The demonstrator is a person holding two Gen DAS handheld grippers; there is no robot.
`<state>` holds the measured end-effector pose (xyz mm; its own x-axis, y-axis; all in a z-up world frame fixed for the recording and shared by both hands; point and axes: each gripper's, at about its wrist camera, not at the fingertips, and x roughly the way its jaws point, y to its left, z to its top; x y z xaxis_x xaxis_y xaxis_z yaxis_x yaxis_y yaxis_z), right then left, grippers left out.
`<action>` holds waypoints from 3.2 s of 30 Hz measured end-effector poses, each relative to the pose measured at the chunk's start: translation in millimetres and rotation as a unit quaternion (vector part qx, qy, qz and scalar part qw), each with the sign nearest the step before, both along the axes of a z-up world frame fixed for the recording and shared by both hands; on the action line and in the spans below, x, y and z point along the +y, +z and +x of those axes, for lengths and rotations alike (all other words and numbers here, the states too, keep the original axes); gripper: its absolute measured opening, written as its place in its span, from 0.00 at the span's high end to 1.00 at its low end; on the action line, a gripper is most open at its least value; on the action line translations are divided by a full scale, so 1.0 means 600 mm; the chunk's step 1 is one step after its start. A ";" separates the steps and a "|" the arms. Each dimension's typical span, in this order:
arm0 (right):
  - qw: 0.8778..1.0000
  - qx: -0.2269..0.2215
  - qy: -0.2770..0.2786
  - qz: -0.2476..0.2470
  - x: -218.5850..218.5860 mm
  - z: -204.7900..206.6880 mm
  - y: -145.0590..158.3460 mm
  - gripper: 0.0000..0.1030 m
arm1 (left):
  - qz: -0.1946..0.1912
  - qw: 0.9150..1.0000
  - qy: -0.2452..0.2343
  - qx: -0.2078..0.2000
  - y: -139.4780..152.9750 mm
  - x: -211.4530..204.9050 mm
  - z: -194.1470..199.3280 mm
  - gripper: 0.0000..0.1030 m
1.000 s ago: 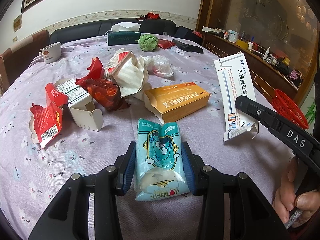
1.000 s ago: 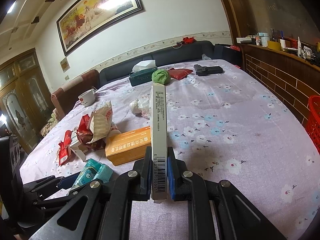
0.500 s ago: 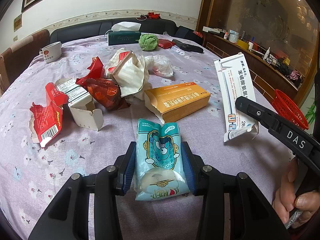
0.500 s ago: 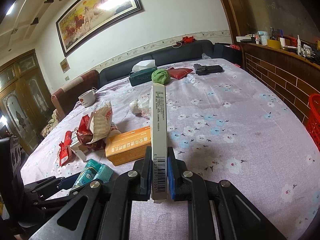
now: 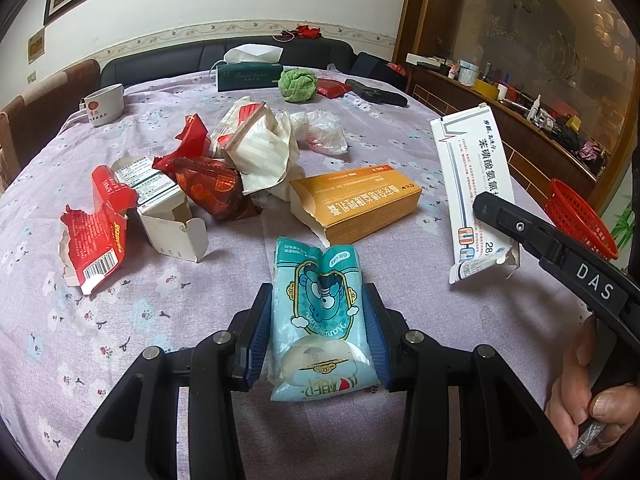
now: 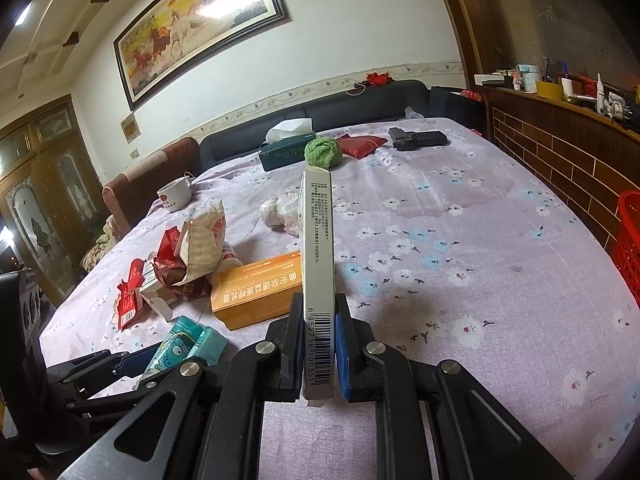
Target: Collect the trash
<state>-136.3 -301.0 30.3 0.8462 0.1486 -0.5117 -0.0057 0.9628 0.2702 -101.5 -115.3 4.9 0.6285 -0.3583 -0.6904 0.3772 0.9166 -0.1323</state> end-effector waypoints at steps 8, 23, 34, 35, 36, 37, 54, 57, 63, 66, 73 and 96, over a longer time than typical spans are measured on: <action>1.000 -0.002 -0.008 0.003 -0.003 -0.003 0.000 0.87 | -0.001 1.000 0.000 -0.003 0.000 0.000 -0.002 0.59; 1.000 -0.003 -0.011 0.002 -0.003 -0.003 0.001 0.87 | 0.000 1.000 0.001 -0.010 0.005 -0.003 -0.005 0.59; 0.997 0.023 -0.010 0.072 -0.047 -0.008 -0.004 0.87 | -0.002 1.000 -0.019 -0.016 0.017 -0.032 -0.016 0.59; 0.996 0.022 -0.013 0.080 -0.056 -0.015 0.000 0.87 | -0.001 1.000 -0.022 -0.020 0.022 -0.038 -0.019 0.59; 0.996 0.019 -0.016 0.087 -0.064 -0.021 0.004 0.87 | -0.002 0.999 -0.025 -0.022 0.027 -0.043 -0.020 0.59; 0.996 0.017 -0.018 0.090 -0.068 -0.025 0.007 0.87 | -0.003 0.999 -0.031 -0.023 0.033 -0.049 -0.022 0.59; 0.971 -0.055 -0.187 0.142 -0.326 -0.208 0.084 0.86 | -0.033 0.974 -0.224 -0.033 0.153 -0.345 -0.063 0.59; 0.960 -0.056 -0.234 0.144 -0.393 -0.245 0.083 0.86 | -0.046 0.965 -0.259 -0.023 0.162 -0.428 -0.067 0.59; 0.945 -0.048 -0.288 0.144 -0.493 -0.274 0.079 0.86 | -0.058 0.952 -0.301 0.003 0.157 -0.572 -0.054 0.59; 0.940 -0.045 -0.301 0.152 -0.533 -0.276 0.072 0.86 | -0.060 0.949 -0.310 0.017 0.147 -0.628 -0.042 0.59; 0.935 -0.016 -0.314 0.163 -0.592 -0.255 0.043 0.73 | -0.051 0.950 -0.305 0.052 0.126 -0.686 -0.024 0.45; 0.955 -0.108 -0.254 0.106 -0.428 -0.290 0.179 0.45 | -0.128 0.959 -0.247 -0.058 0.293 -0.347 -0.051 0.19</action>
<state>-310.5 -558.0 137.9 0.9193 -0.2281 -0.3207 0.3698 0.7797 0.5054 -132.0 -323.6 180.9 0.4052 -0.7805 -0.4761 0.7833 0.5650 -0.2595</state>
